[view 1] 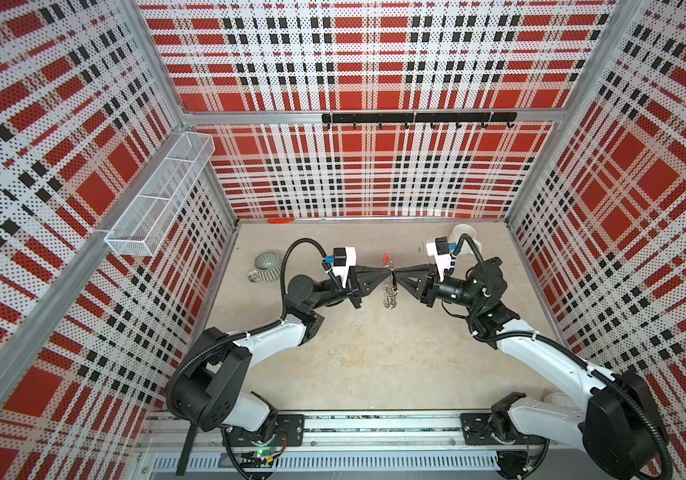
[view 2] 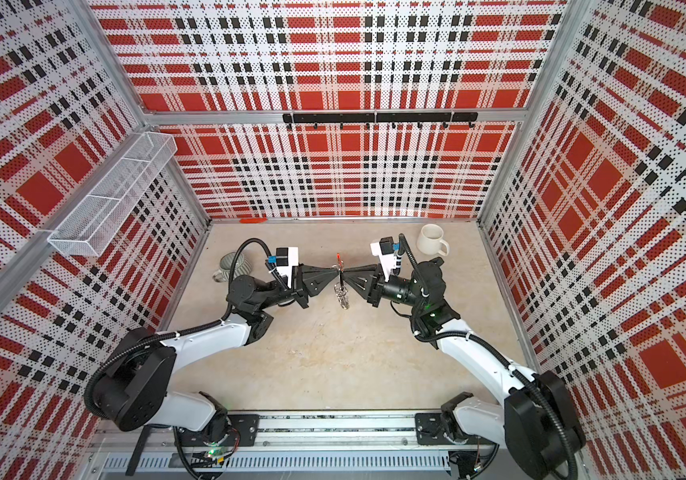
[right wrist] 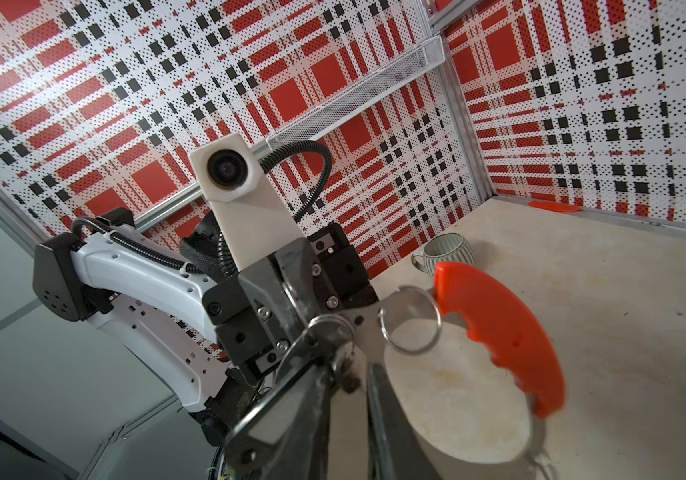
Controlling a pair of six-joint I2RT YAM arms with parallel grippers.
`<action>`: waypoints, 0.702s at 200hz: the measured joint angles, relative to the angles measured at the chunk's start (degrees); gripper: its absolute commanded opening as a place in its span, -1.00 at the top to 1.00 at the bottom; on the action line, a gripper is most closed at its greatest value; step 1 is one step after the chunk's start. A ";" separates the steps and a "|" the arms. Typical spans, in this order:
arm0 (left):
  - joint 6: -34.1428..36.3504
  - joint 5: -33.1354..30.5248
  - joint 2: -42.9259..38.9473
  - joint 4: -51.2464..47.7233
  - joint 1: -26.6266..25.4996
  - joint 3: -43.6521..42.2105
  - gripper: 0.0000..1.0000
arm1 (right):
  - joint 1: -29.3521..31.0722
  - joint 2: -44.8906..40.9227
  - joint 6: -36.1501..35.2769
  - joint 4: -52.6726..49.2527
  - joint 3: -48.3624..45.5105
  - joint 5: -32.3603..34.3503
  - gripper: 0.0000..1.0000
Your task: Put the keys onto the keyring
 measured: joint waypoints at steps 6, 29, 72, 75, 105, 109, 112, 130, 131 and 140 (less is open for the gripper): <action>0.83 -0.07 -0.22 -0.94 0.00 0.00 1.00 | 0.00 -0.11 -0.94 -1.01 0.07 0.46 0.67; 5.09 -1.22 -1.70 -6.73 -0.37 0.02 1.00 | 0.00 -1.07 -4.76 -7.37 0.79 3.21 0.72; 18.51 -8.55 -3.82 -25.14 -3.13 4.07 1.00 | 0.00 -4.33 -12.00 -18.45 2.89 13.20 0.77; 19.15 -8.94 -3.82 -25.97 -3.23 4.33 1.00 | 0.00 -4.57 -12.33 -18.93 2.89 13.92 0.74; 24.70 -14.56 -3.76 -33.79 -4.66 5.38 1.00 | 0.04 -7.82 -14.36 -22.56 1.42 27.98 0.51; 25.59 -15.67 -3.72 -35.26 -4.98 5.70 1.00 | 0.07 -8.48 -14.32 -22.77 0.74 30.21 0.41; 26.53 -16.81 -3.50 -36.37 -5.31 6.03 1.00 | 0.07 -9.03 -14.12 -22.91 0.20 31.95 0.32; 31.19 -23.67 -1.31 -44.11 -7.96 10.21 1.00 | -0.04 -12.52 -13.88 -23.47 -4.24 42.14 0.03; 31.30 -24.02 -1.14 -44.41 -8.07 10.45 1.00 | -0.09 -12.66 -13.62 -23.47 -4.44 42.80 0.03; 33.35 -26.93 1.14 -48.19 -9.53 13.68 1.00 | -0.57 -14.21 -13.38 -23.61 -6.71 46.21 -0.02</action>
